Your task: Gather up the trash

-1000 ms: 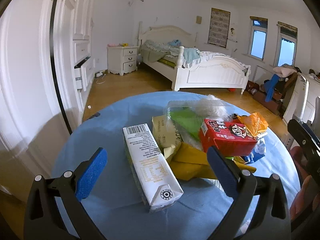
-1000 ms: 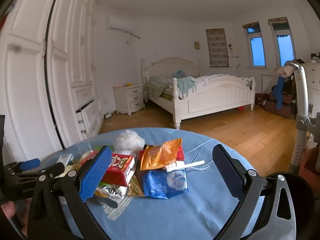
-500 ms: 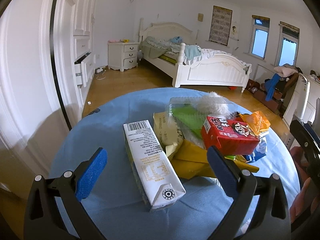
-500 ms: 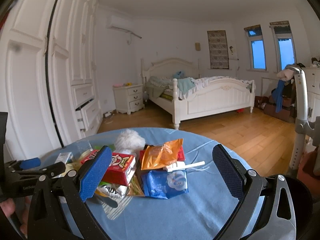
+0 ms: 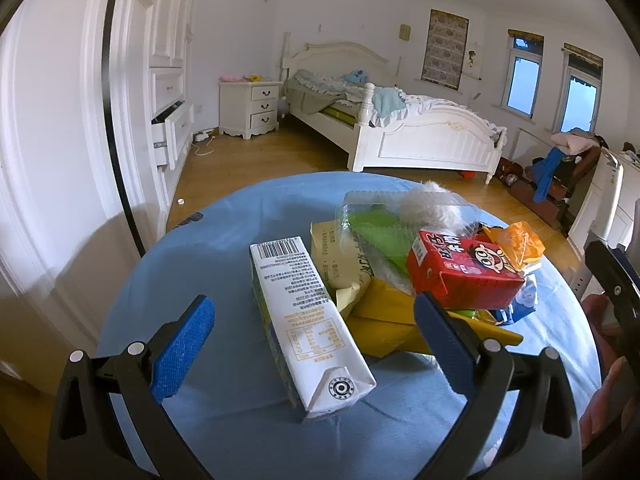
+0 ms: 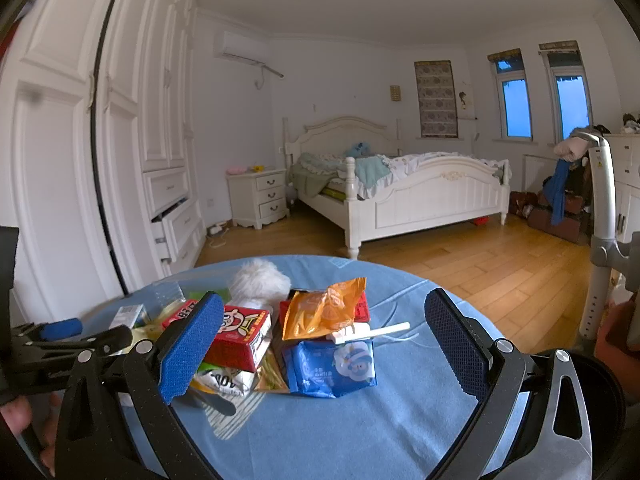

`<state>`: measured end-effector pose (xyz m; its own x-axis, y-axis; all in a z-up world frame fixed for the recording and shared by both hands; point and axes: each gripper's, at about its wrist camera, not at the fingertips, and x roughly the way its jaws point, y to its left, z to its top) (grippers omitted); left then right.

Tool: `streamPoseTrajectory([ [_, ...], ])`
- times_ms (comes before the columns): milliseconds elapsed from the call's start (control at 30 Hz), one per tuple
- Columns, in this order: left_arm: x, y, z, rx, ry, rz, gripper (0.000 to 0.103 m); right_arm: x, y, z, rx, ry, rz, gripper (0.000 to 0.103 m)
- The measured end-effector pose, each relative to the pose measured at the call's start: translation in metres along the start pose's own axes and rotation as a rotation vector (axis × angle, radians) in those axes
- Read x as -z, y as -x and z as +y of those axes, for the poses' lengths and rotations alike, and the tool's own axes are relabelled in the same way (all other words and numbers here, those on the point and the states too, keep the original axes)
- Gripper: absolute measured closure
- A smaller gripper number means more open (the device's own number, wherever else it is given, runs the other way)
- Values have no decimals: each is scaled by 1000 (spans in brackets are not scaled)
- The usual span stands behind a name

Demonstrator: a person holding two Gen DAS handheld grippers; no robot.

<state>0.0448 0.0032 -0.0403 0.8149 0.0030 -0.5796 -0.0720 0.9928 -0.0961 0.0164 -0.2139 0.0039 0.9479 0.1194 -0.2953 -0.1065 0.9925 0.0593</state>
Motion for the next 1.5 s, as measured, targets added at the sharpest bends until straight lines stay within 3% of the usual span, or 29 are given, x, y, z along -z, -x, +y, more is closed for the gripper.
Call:
streamPoseTrajectory([
  [1300, -1, 0, 4, 14, 18, 3, 5, 2, -2, -1, -2, -4, 2, 4],
  [1367, 0, -3, 12, 31, 46, 19, 5, 2, -6, -2, -16, -13, 21, 4],
  [1500, 6, -9, 40, 101, 142, 75, 5, -6, -26, -21, -119, -104, 151, 4],
])
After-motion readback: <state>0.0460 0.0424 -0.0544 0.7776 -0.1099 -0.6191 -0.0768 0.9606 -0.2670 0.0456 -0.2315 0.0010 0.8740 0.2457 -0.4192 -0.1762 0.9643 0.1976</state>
